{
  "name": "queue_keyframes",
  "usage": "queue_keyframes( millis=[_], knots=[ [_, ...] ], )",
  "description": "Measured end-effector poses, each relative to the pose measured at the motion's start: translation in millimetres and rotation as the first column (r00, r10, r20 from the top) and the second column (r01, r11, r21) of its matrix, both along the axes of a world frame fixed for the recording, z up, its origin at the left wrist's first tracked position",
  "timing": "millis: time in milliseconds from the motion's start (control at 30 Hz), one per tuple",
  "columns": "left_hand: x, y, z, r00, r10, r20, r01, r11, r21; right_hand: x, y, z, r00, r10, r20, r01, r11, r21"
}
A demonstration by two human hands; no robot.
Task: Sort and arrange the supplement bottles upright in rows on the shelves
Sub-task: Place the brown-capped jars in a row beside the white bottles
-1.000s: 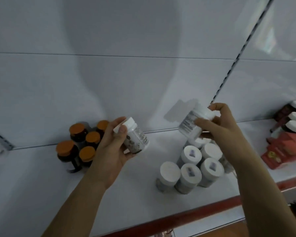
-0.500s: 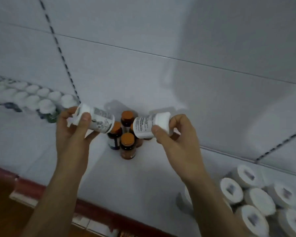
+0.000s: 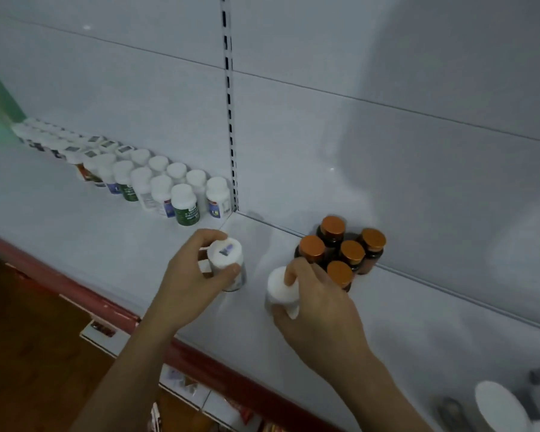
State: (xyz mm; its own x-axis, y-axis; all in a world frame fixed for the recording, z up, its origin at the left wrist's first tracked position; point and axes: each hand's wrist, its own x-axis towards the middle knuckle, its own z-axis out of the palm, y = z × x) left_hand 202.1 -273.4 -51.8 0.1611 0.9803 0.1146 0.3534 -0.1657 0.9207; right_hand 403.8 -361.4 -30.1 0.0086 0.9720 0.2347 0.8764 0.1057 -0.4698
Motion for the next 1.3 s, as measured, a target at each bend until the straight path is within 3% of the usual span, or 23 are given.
queue_keyframes(
  millis=[167,267,333,433,533,667,733,800,867,933,1033,1100,1167,1233,1300],
  knots=[
    [8.3,21.2,2.9,0.967,-0.233,-0.099,0.231,0.972,-0.035,-2.1,-6.4,4.3,0.989,-0.116,-0.090,0.107,0.989,-0.097],
    [13.2,36.0,9.6,0.886,-0.446,-0.127,0.435,0.895,-0.101,9.6,-3.8,24.0,0.955,-0.247,-0.165,0.263,0.961,0.081],
    [20.0,47.4,18.4,0.811,-0.555,-0.185,0.545,0.832,-0.106,31.0,12.0,27.8,0.918,-0.357,-0.170,0.379,0.918,0.116],
    [40.4,58.5,34.5,0.805,-0.518,-0.289,0.559,0.826,0.073,72.5,45.2,24.1,0.893,-0.446,-0.062,0.444,0.895,-0.043],
    [66.9,63.2,51.6,0.772,-0.537,-0.340,0.616,0.765,0.188,95.1,62.5,21.2,0.914,-0.397,0.088,0.407,0.896,-0.181],
    [99.2,65.5,71.6,0.700,-0.546,-0.460,0.705,0.634,0.319,93.2,63.2,19.2,0.925,-0.374,0.064,0.380,0.915,-0.135],
    [112.7,61.6,76.8,0.559,-0.507,-0.656,0.820,0.453,0.349,90.7,57.8,18.6,0.922,-0.386,0.028,0.387,0.915,-0.113],
    [124.7,57.8,73.1,0.376,-0.380,-0.845,0.915,0.300,0.271,93.9,52.3,19.0,0.904,-0.425,0.047,0.427,0.897,-0.115],
    [134.0,57.5,65.2,0.289,-0.311,-0.906,0.944,0.251,0.215,99.8,48.0,19.4,0.894,-0.446,0.052,0.449,0.884,-0.129],
    [141.5,60.2,58.8,0.273,-0.306,-0.912,0.949,0.244,0.202,105.3,45.6,19.1,0.896,-0.443,0.031,0.443,0.886,-0.138],
    [144.8,64.4,55.6,0.296,-0.409,-0.863,0.944,0.263,0.199,107.3,42.3,21.1,0.915,-0.403,0.029,0.403,0.905,-0.139],
    [134.2,66.4,60.8,0.380,-0.523,-0.763,0.917,0.319,0.238,104.9,38.3,25.1,0.920,-0.390,0.040,0.392,0.915,-0.096],
    [109.5,67.9,71.0,0.574,-0.669,-0.471,0.818,0.498,0.290,101.0,32.6,30.5,0.893,-0.447,-0.058,0.449,0.893,0.038],
    [75.6,69.8,80.4,0.739,-0.668,-0.088,0.658,0.689,0.303,92.4,29.1,37.7,0.808,-0.525,-0.269,0.579,0.792,0.194],
    [39.3,73.0,83.1,0.781,-0.582,0.228,0.505,0.803,0.317,75.4,32.5,48.1,0.700,-0.505,-0.505,0.682,0.684,0.261]
  ],
)
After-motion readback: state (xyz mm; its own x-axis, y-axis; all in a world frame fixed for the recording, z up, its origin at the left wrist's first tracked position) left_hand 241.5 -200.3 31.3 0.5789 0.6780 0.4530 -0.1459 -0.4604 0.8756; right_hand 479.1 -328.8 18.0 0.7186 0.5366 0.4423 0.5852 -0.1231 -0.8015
